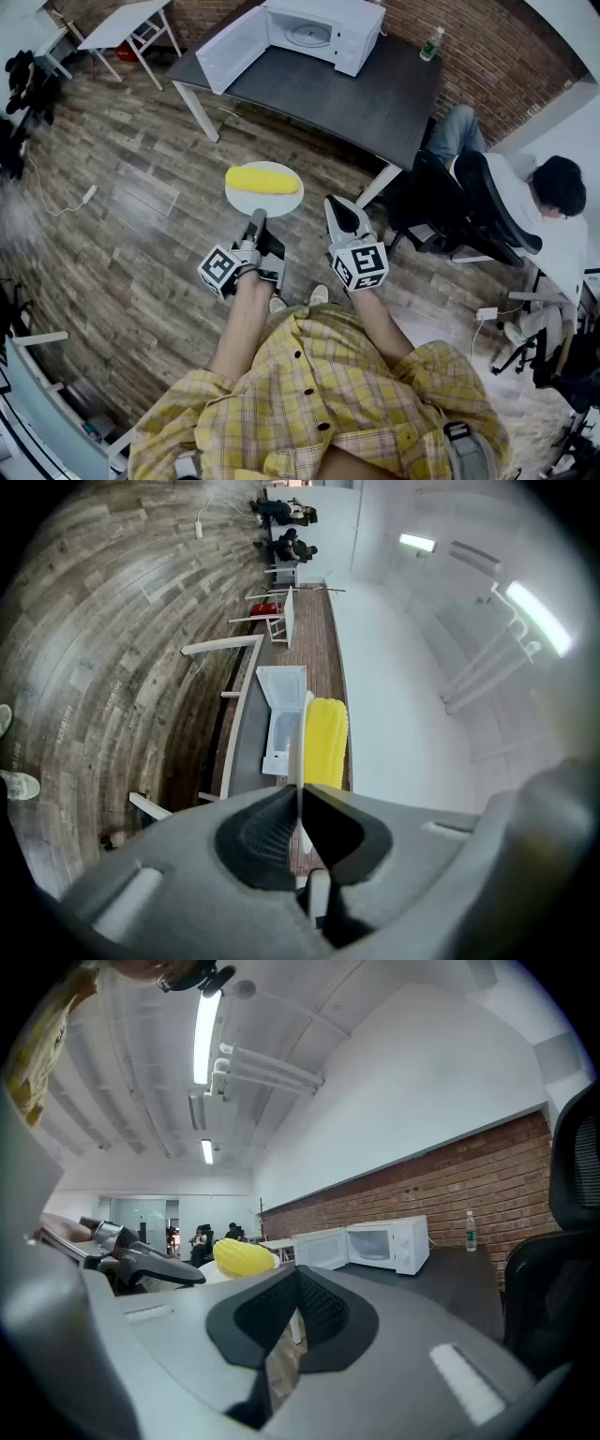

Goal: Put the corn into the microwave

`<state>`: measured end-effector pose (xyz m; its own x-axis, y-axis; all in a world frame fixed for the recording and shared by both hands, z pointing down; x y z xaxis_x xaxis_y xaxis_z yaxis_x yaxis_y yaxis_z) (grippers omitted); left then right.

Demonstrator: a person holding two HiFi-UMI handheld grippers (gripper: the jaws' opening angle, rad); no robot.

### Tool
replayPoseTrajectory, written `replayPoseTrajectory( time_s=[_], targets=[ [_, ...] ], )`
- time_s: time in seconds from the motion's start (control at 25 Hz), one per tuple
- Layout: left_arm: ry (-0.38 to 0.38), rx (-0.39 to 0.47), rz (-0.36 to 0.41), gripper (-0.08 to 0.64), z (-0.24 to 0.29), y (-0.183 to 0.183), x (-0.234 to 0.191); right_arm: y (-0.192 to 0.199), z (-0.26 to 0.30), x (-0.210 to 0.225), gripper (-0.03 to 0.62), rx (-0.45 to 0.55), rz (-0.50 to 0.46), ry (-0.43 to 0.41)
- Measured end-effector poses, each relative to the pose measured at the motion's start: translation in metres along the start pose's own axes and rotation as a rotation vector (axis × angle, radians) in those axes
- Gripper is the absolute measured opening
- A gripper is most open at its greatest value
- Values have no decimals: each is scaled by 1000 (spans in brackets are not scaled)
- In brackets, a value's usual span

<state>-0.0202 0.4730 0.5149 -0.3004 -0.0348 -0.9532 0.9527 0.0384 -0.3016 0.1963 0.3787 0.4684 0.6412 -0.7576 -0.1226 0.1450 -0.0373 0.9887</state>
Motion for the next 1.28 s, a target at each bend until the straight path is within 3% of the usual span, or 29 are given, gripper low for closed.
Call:
replayPoseTrajectory(
  time_s=[0.92, 1.28],
  targets=[
    [59, 43, -14, 17, 5, 43, -4, -3, -19, 35, 3, 52, 21, -56],
    [65, 50, -33, 17, 23, 38, -5, 8, -6, 42, 3, 39, 47, -47]
  ],
)
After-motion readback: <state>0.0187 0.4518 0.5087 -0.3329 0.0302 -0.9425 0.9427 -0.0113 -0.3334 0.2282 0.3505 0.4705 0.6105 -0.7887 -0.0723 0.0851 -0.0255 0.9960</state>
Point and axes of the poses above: the fingertips, and each gripper's own axes: z forward along the fingers, x to its right, y out of its underside, the point moved 10 cm from there along -z, backward along the fingers, and after that the axes turned 13 degrees about -z, right-handed, at the moved point
